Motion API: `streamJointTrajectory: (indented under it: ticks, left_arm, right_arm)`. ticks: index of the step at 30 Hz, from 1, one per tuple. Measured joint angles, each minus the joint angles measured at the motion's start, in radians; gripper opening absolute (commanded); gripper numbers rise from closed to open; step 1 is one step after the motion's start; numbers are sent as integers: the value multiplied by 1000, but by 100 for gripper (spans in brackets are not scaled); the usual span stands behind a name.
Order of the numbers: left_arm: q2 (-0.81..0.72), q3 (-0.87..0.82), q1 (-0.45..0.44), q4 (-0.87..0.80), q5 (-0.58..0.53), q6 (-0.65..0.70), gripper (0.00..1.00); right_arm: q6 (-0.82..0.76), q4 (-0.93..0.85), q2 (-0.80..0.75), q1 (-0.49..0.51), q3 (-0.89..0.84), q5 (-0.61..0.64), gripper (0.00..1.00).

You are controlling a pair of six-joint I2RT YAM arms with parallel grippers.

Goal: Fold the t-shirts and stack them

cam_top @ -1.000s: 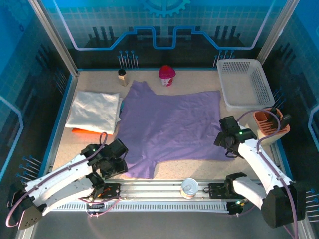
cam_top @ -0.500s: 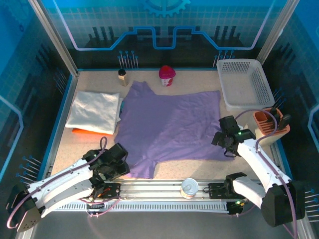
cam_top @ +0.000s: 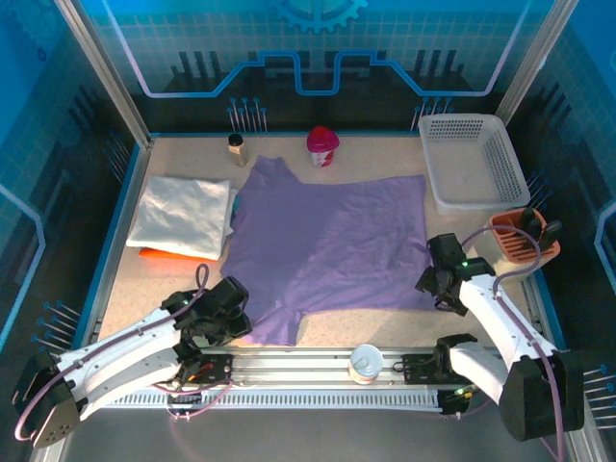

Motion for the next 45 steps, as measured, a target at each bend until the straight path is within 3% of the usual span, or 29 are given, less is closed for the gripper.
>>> streamJointTrajectory:
  ticks: [10,16,22,26,27,30,32,36,45]
  left_arm:
    - [0,-19,0,15,0,-8,21]
    - [0,-20,0,14,-4,-21,14]
    - [0,-20,0,17,-8,-23,10]
    - [0,-19,0,16,-8,-23,10]
    - [0,-19,0,16,-8,-23,10]
    - [0,-19,0,16,-8,-22,10]
    - [0,-15,0,11,-8,-22,10]
    - [0,11,0,-2,-9,-17,10]
    - [13,28,0,-2,-11,-13,10]
  right_arm:
    - [31,51,126,-2,-29,-57,61]
    - [35,80,132,-2,-32,-62,38]
    - [31,95,132,-6,-32,-65,26]
    - [28,106,130,-7,-40,-75,29]
    - [27,109,130,-8,-43,-77,37]
    - [28,108,130,-13,-45,-82,74]
    - [26,100,124,-13,-44,-81,84]
    - [32,75,85,-15,-44,-72,86]
    - [40,114,186,-28,-28,-103,63]
